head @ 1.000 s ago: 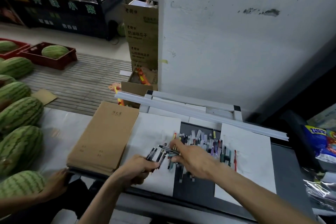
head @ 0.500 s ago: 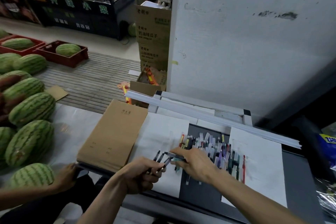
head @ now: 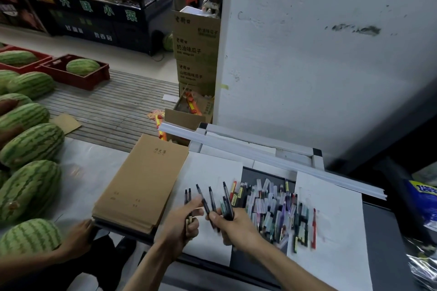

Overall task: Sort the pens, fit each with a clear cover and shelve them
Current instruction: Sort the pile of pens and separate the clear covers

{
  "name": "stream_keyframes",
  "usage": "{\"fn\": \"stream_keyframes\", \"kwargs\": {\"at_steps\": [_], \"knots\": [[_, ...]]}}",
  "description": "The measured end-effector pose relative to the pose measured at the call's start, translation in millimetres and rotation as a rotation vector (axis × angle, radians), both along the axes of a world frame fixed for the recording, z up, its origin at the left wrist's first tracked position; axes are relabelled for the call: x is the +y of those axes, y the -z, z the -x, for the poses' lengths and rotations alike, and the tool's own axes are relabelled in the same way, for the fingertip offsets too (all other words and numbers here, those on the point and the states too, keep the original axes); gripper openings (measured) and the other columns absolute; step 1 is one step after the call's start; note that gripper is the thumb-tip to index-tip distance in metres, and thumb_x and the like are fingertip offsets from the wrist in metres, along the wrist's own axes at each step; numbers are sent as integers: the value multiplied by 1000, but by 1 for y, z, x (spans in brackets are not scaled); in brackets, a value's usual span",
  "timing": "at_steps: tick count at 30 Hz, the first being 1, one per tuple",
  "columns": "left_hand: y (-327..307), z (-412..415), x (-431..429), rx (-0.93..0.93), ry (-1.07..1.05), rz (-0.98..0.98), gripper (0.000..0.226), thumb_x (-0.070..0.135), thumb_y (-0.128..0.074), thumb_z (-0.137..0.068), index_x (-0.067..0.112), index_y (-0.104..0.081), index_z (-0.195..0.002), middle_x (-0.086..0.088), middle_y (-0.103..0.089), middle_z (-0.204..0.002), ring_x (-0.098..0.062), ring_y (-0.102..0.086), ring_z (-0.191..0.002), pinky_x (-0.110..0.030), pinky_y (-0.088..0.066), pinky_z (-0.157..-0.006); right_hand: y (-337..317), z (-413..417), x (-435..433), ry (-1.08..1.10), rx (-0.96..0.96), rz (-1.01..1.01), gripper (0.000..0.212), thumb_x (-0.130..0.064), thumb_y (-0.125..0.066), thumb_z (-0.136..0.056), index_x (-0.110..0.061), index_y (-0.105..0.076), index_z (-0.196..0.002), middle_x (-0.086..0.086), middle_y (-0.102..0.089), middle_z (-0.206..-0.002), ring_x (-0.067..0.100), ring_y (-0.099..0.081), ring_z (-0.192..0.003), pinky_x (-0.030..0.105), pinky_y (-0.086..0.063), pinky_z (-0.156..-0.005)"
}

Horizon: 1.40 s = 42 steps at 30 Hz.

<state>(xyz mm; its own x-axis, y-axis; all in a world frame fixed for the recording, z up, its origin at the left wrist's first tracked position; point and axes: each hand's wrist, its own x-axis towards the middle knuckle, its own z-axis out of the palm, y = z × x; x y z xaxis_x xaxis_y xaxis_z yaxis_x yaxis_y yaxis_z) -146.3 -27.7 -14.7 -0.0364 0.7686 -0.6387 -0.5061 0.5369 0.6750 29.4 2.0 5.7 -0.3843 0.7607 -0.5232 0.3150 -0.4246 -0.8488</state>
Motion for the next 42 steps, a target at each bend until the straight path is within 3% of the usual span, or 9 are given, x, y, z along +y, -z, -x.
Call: {"fn": "stream_keyframes", "kwargs": {"at_steps": [6, 13, 16, 20, 24, 27, 34, 39, 42], "knots": [[-5, -1, 4, 297, 101, -37, 36, 40, -76, -92, 10, -64, -75, -1, -38, -55, -13, -27, -45, -26, -20, -45, 2, 33, -9, 66, 53, 241, 35, -37, -62, -103, -9, -57, -83, -3, -43, -52, 16, -33, -45, 30, -28, -48], [4, 17, 18, 495, 142, 12, 46, 44, -59, -103, 4, -71, -85, 0, -55, -55, -15, -41, -48, -27, -32, -49, 12, 53, -8, 225, 140, 313, 32, -39, -47, -109, -12, -59, -121, -5, -33, -59, 12, -30, -48, 27, -28, -49], [10, 22, 24, 531, 156, -17, 46, 47, -56, -104, 9, -65, -80, -1, -50, -60, -17, -45, -56, -32, -35, -59, 22, 58, -3, 314, 219, 365, 27, -30, -46, -111, -6, -56, -119, -3, -37, -62, 13, -33, -49, 28, -30, -50], [18, 21, 28, 601, 181, -69, 47, 41, -51, -108, 6, -63, -79, -5, -54, -62, -17, -51, -55, -31, -42, -58, 27, 60, 7, 273, 136, 240, 21, -25, -45, -110, -9, -60, -110, -2, -48, -69, 14, -43, -55, 26, -36, -50], [26, 17, 31, 622, 126, -194, 38, 25, -45, -111, -3, -57, -88, -10, -60, -73, -26, -58, -68, -46, -56, -67, 25, 63, 16, 260, 89, 121, 17, -29, -50, -109, -15, -56, -102, 1, -53, -73, 16, -47, -59, 27, -41, -51], [24, 11, 33, 657, 44, -317, 20, 11, -46, -110, 6, -53, -92, -6, -57, -71, -21, -55, -64, -37, -54, -62, 25, 64, 21, 283, 133, -10, 13, -23, -54, -107, -15, -54, -96, 3, -54, -74, 16, -48, -60, 26, -44, -55], [33, -1, 38, 758, -54, -398, 11, 21, -54, -107, 15, -52, -98, 4, -61, -79, -15, -58, -69, -35, -51, -66, 49, 71, 28, 357, 120, -148, 17, -44, -62, -101, -35, -59, -86, -9, -57, -73, 12, -50, -65, 36, -44, -65], [48, -15, 38, 822, -160, -374, 11, 23, -65, -102, 17, -60, -95, -4, -72, -79, -19, -71, -69, -38, -58, -61, 47, 77, 27, 419, 149, -207, 22, -38, -61, -103, -17, -67, -98, -1, -74, -87, 14, -71, -81, 34, -58, -75], [59, -18, 38, 870, -252, -372, 30, 27, -67, -100, 12, -58, -75, 2, -62, -59, -11, -58, -51, -31, -46, -50, 41, 78, 27, 461, 173, -269, 26, -32, -60, -104, -11, -66, -89, -3, -71, -75, 11, -67, -69, 25, -52, -64]]}}
